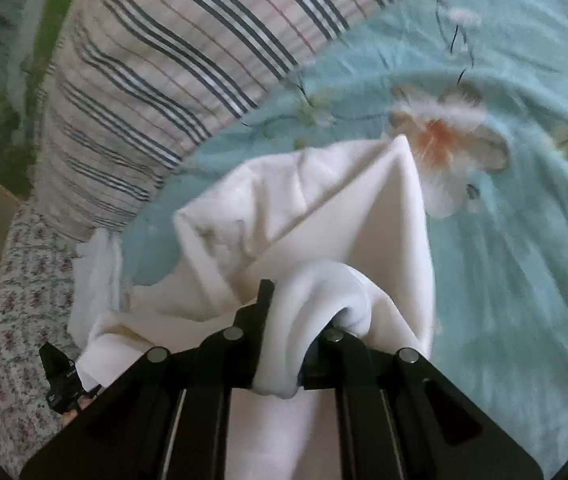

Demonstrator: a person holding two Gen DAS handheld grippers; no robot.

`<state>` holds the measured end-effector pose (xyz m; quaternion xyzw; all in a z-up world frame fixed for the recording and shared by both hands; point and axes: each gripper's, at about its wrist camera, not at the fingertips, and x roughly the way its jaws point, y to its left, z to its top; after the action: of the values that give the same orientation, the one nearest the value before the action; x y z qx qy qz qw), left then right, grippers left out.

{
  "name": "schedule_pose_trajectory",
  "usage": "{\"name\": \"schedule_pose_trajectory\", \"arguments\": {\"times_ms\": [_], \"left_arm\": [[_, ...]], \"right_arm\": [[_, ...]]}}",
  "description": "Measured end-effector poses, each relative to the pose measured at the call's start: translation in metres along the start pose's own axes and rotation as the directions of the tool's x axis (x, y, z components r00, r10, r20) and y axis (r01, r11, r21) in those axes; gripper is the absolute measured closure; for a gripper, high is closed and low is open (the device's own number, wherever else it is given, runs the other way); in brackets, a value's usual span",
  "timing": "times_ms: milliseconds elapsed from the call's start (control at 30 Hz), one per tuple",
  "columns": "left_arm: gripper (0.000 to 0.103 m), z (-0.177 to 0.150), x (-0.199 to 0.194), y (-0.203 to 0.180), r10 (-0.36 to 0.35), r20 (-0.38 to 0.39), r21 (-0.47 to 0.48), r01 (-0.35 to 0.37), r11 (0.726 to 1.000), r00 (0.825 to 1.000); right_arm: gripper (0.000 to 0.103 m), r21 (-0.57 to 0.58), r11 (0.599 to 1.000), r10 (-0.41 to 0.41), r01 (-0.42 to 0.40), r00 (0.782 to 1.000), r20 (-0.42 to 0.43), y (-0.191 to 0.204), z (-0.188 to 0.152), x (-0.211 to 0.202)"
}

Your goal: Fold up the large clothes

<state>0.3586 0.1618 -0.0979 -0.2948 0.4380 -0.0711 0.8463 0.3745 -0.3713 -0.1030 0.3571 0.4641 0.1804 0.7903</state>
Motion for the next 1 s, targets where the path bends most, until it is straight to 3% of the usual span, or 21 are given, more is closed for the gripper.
{"name": "schedule_pose_trajectory", "arguments": {"times_ms": [133, 167, 200, 233, 333, 500, 600, 700, 767, 833, 900, 967, 1000], "left_arm": [[0.086, 0.001, 0.001, 0.021, -0.094, -0.012, -0.088, 0.093, 0.992, 0.995], [0.076, -0.001, -0.009, 0.024, -0.119, 0.006, -0.095, 0.119, 0.988, 0.993], [0.063, -0.004, -0.025, 0.024, -0.132, 0.040, -0.085, 0.135, 0.987, 0.990], [0.059, -0.007, -0.037, 0.022, -0.131, 0.062, -0.066, 0.135, 0.989, 0.989], [0.057, -0.025, -0.068, 0.002, -0.151, 0.081, 0.023, 0.149, 0.988, 0.985], [0.056, -0.077, -0.064, -0.054, -0.207, -0.058, 0.197, 0.215, 0.957, 0.977], [0.055, -0.105, -0.038, -0.084, -0.238, -0.162, 0.242, 0.272, 0.931, 0.958], [0.054, -0.119, -0.015, -0.107, -0.243, -0.224, 0.264, 0.299, 0.917, 0.944], [0.053, -0.125, -0.002, -0.118, -0.234, -0.252, 0.289, 0.304, 0.908, 0.939], [0.053, -0.128, 0.012, -0.122, -0.189, -0.249, 0.326, 0.266, 0.907, 0.950], [0.057, -0.122, 0.022, -0.115, -0.190, -0.256, 0.315, 0.267, 0.911, 0.948], [0.065, -0.107, 0.029, -0.108, -0.194, -0.247, 0.305, 0.266, 0.914, 0.949], [0.072, -0.096, 0.033, -0.106, -0.178, -0.227, 0.316, 0.245, 0.916, 0.958]], "right_arm": [[0.083, 0.040, 0.998, 0.057, -0.056, 0.998, -0.025, -0.010, 0.003, 0.004], [0.078, 0.050, 0.994, 0.098, -0.097, 0.995, -0.014, -0.012, 0.003, -0.004], [0.075, 0.057, 0.990, 0.126, -0.126, 0.992, 0.004, -0.013, 0.002, -0.011], [0.070, 0.058, 0.988, 0.142, -0.143, 0.990, 0.024, -0.014, 0.000, -0.020], [0.065, 0.025, 0.990, 0.140, -0.142, 0.987, 0.076, -0.009, -0.009, -0.046], [0.057, -0.078, 0.992, 0.105, -0.095, 0.987, 0.125, 0.018, -0.034, -0.060], [0.050, -0.119, 0.984, 0.153, -0.136, 0.977, 0.150, 0.029, -0.035, -0.060], [0.049, -0.158, 0.979, 0.150, -0.128, 0.980, 0.134, 0.040, -0.028, -0.063], [0.049, -0.255, 0.963, 0.106, -0.085, 0.992, 0.070, 0.059, -0.031, -0.056], [0.050, -0.362, 0.929, 0.068, -0.079, 0.997, -0.043, 0.075, -0.046, -0.036], [0.050, -0.486, 0.873, -0.036, -0.043, 0.988, -0.153, 0.088, -0.066, -0.006], [0.056, -0.594, 0.804, -0.156, 0.015, 0.970, -0.187, 0.092, -0.079, 0.026], [0.056, -0.614, 0.789, -0.176, 0.021, 0.965, -0.193, 0.090, -0.079, 0.035]]}}
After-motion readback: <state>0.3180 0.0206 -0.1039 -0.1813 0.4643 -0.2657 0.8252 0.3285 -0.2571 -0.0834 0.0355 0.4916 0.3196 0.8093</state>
